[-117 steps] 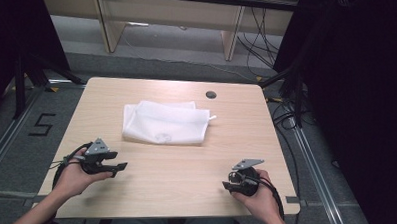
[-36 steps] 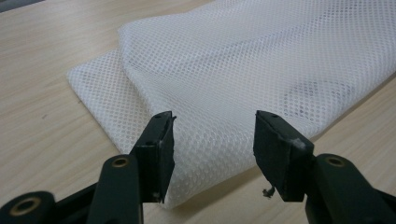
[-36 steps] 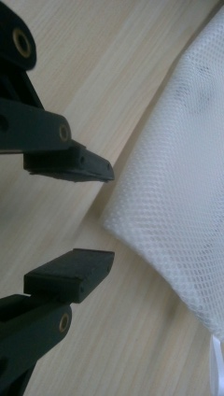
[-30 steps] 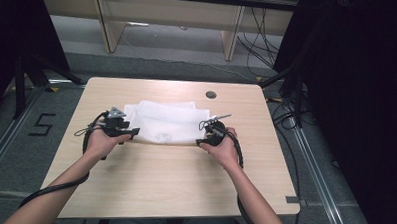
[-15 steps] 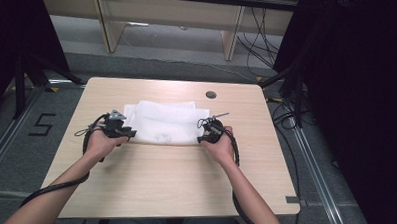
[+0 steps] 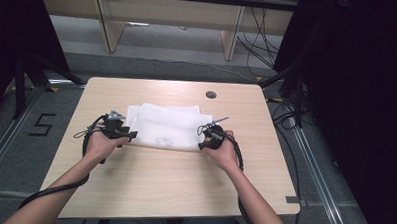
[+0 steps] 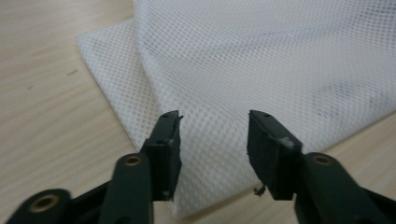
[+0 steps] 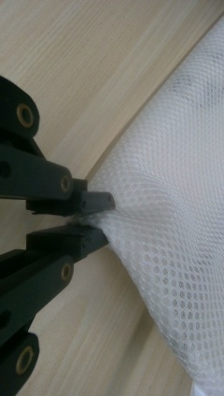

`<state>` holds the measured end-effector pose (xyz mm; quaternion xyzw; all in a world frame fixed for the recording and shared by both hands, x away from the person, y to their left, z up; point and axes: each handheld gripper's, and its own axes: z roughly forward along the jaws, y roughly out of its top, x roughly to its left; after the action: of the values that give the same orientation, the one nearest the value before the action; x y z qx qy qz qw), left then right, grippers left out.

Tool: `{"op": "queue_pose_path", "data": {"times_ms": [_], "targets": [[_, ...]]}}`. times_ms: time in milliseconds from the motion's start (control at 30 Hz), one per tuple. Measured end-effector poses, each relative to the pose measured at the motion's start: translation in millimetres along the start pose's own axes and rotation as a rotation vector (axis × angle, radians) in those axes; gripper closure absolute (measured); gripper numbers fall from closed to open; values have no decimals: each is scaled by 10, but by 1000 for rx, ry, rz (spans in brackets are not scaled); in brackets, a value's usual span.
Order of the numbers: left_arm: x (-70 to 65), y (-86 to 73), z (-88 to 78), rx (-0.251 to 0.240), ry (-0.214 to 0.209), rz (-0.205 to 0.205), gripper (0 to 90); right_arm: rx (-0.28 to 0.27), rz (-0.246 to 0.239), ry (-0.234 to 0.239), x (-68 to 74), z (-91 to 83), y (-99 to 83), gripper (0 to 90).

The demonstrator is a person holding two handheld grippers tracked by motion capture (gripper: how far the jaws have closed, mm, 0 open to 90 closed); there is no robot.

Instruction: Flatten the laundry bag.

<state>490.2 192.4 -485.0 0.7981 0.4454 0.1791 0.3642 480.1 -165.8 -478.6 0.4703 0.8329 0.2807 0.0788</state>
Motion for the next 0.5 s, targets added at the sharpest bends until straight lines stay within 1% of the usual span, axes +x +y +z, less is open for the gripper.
{"op": "queue_pose_path", "data": {"times_ms": [33, 67, 100, 167, 200, 233, 267, 300, 333, 367, 400, 433, 467, 500], "targets": [[-5, 5, 19, -13, 5, -14, 489, 6, -3, -4, 6, -7, -5, 843], [-8, 10, 46, -15, 12, -33, 457, 7, -9, -3, 2, -8, -5, 843], [-8, 10, 46, -15, 12, -33, 435, 7, -9, -3, 2, -8, -5, 843], [-7, 8, 123, 33, 21, -8, 435, 8, -13, -1, 0, -15, -4, 845], [-13, 2, 150, 33, 31, -16, 445, 10, -9, 2, 2, -17, -5, 845], [-14, -2, 175, 50, 25, -27, 464, 11, -10, 3, -1, -19, -5, 845], [-18, -7, 193, 64, 15, -29, 527, 13, -10, 2, -2, -22, -7, 845], [-31, -13, 211, 72, 8, -21, 580, 19, -5, 2, 2, -28, -11, 846], [-47, -18, 219, 83, 0, -6, 648, 17, -14, -2, -8, -29, -16, 846], [-68, -25, 217, 91, 1, 9, 714, 15, -24, -3, -15, -36, -25, 846], [-81, -32, 215, 99, -18, 18, 758, 34, 3, 3, -2, -57, -37, 846], [-85, -35, 203, 117, -23, 38, 782, 25, -15, 1, -24, -56, -53, 846], [-85, -35, 203, 117, -23, 38, 789, 25, -15, 1, -24, -56, -53, 846], [-121, -47, 193, 120, -38, 47, 797, 28, -16, 4, -25, -79, -92, 846]]}}
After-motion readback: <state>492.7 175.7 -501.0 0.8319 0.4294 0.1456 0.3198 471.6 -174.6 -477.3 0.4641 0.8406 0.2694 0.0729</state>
